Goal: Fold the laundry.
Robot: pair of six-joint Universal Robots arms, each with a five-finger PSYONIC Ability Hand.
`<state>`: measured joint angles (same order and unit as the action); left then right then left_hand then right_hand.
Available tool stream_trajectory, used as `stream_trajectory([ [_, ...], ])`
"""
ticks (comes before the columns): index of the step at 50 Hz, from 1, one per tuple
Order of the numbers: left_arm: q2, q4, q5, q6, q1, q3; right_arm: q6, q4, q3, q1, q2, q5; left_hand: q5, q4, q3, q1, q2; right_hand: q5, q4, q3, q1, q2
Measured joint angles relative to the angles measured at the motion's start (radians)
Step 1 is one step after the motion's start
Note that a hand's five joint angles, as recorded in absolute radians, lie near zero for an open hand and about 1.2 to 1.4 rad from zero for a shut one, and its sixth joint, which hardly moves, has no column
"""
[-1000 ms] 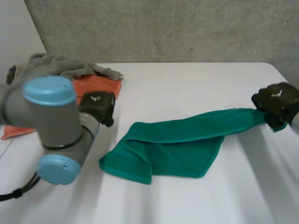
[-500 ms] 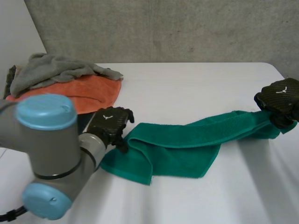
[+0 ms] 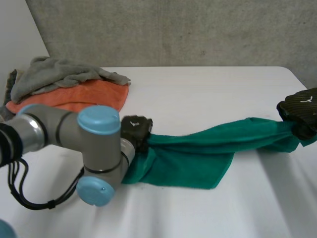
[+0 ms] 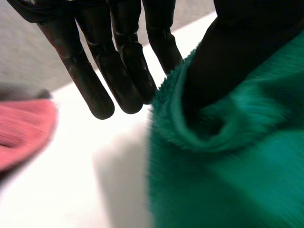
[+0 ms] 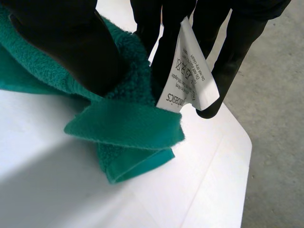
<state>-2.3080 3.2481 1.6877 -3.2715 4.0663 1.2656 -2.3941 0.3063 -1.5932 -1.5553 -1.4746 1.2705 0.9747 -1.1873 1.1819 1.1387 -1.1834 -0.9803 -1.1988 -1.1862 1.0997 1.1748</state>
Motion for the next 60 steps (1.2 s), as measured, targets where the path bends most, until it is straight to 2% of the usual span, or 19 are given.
stream_trajectory([
  [5, 0.139, -0.011, 0.045, -0.011, 0.018, 0.048, 0.018, 0.008, 0.017, 0.029, -0.024, 0.005, 0.0, -0.008, 0.007, 0.0, -0.01, 0.0, 0.0, 0.0, 0.0, 0.0],
  [10, 0.325, -0.024, 0.054, -0.042, 0.025, 0.139, 0.062, 0.034, 0.046, 0.055, -0.067, 0.009, 0.0, -0.008, 0.007, 0.0, -0.01, 0.0, 0.0, 0.0, 0.0, 0.0],
  [15, 0.473, -0.029, 0.028, -0.165, 0.032, 0.242, 0.144, 0.125, 0.055, 0.06, -0.115, 0.01, 0.0, -0.008, 0.011, 0.0, -0.012, 0.0, 0.0, 0.0, 0.0, 0.0],
  [19, 0.493, -0.026, 0.007, -0.27, 0.037, 0.289, 0.196, 0.19, 0.044, 0.053, -0.114, 0.009, 0.0, -0.009, 0.011, 0.0, -0.013, 0.0, 0.0, 0.0, 0.0, 0.0],
  [25, 0.346, 0.019, -0.004, -0.407, 0.057, 0.246, 0.218, 0.175, 0.065, -0.009, 0.003, 0.02, 0.003, -0.012, 0.012, 0.0, -0.013, -0.008, -0.001, 0.0, 0.0, 0.0],
  [31, 0.128, 0.151, 0.002, -0.526, 0.084, -0.024, 0.148, -0.042, 0.213, -0.112, 0.174, 0.126, 0.011, -0.013, 0.012, 0.0, -0.014, -0.01, -0.001, 0.0, 0.0, 0.0],
  [34, 0.081, 0.249, 0.001, -0.603, 0.099, -0.169, 0.112, -0.202, 0.318, -0.146, 0.23, 0.19, 0.011, -0.013, 0.012, 0.0, -0.015, -0.01, -0.001, 0.0, 0.0, 0.0],
  [37, 0.065, 0.398, -0.003, -0.695, 0.115, -0.321, 0.081, -0.39, 0.412, -0.166, 0.262, 0.237, 0.011, -0.013, 0.012, 0.0, -0.015, -0.011, -0.001, -0.001, 0.0, 0.0],
  [41, 0.088, 0.564, -0.02, -0.76, 0.123, -0.433, 0.051, -0.642, 0.484, -0.177, 0.268, 0.27, 0.011, -0.013, 0.012, 0.0, -0.015, -0.025, -0.001, -0.003, 0.0, 0.0],
  [45, 0.141, 0.605, -0.041, -0.774, 0.123, -0.434, 0.035, -0.75, 0.501, -0.188, 0.248, 0.282, 0.011, -0.013, 0.012, 0.0, -0.015, -0.033, -0.001, -0.003, 0.0, 0.0],
  [50, 0.232, 0.53, -0.052, -0.738, 0.125, -0.28, 0.026, -0.684, 0.491, -0.2, 0.226, 0.28, 0.028, -0.013, 0.012, 0.0, -0.015, -0.04, -0.001, -0.004, 0.0, 0.0],
  [54, 0.301, 0.473, -0.055, -0.693, 0.135, -0.082, 0.002, -0.468, 0.441, -0.201, 0.221, 0.266, 0.03, -0.013, 0.012, 0.0, -0.016, -0.04, -0.001, -0.004, 0.0, 0.0],
  [60, 0.334, 0.442, -0.058, -0.659, 0.143, 0.186, -0.044, -0.255, 0.329, -0.194, 0.26, 0.226, 0.03, -0.013, 0.012, 0.0, -0.016, -0.04, -0.001, -0.004, 0.0, 0.0],
])
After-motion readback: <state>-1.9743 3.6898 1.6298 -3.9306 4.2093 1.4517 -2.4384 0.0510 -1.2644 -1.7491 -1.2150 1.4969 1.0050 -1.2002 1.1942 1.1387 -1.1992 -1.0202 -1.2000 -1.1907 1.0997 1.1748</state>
